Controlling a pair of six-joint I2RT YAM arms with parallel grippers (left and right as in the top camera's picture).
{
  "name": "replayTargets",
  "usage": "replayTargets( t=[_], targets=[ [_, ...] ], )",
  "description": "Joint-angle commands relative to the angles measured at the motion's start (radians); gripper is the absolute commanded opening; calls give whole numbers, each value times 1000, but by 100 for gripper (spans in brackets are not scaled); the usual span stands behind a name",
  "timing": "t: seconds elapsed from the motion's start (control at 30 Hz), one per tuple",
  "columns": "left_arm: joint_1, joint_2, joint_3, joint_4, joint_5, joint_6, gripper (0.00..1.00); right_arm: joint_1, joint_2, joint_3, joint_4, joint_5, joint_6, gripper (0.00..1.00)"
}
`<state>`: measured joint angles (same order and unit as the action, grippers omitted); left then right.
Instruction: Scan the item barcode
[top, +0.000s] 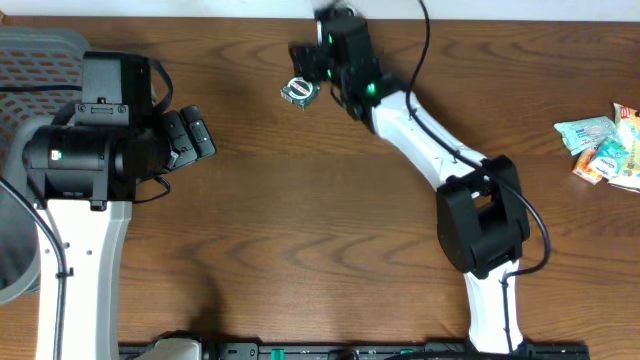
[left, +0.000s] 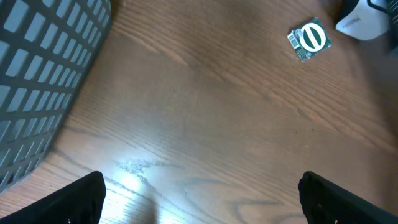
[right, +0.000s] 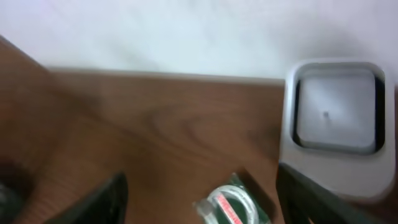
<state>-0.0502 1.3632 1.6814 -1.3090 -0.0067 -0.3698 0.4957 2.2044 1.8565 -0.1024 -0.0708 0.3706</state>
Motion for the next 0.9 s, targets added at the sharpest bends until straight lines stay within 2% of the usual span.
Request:
replayTargets(
  t=[0.0,0.17,0.27,0.33,0.53,0.6,0.67,0.73,0.87],
  targets=[
    [3,-5,2,-4,-13,-12,97,-3,5,143,-37,-3,112,69],
    [3,-5,2,-4,-13,-12,98,-4,98,301,-120,-40,228,77],
    [3,-5,2,-4,-13,-12,98,-4,182,389,-195,-120,261,87],
    [3,-5,2,-4,-13,-12,98,-2,230,428,-235,-171,268,99],
    [3,-5,2,-4,-13,-12,98,12,302,442,-321,-164,320,99],
    [3,-5,2,-4,-13,-12,98,22,311,440,-336,-113,332,99],
    [3,-5,2,-4,-13,-12,98,34,317,440,-335,-75,333,84],
    [3,-5,2,-4,-13,-12,98,51,326,439,-329,-17,351,73],
    [3,-5,2,-4,-13,-12,98,89,354,439,-289,98,351,67]
  ],
)
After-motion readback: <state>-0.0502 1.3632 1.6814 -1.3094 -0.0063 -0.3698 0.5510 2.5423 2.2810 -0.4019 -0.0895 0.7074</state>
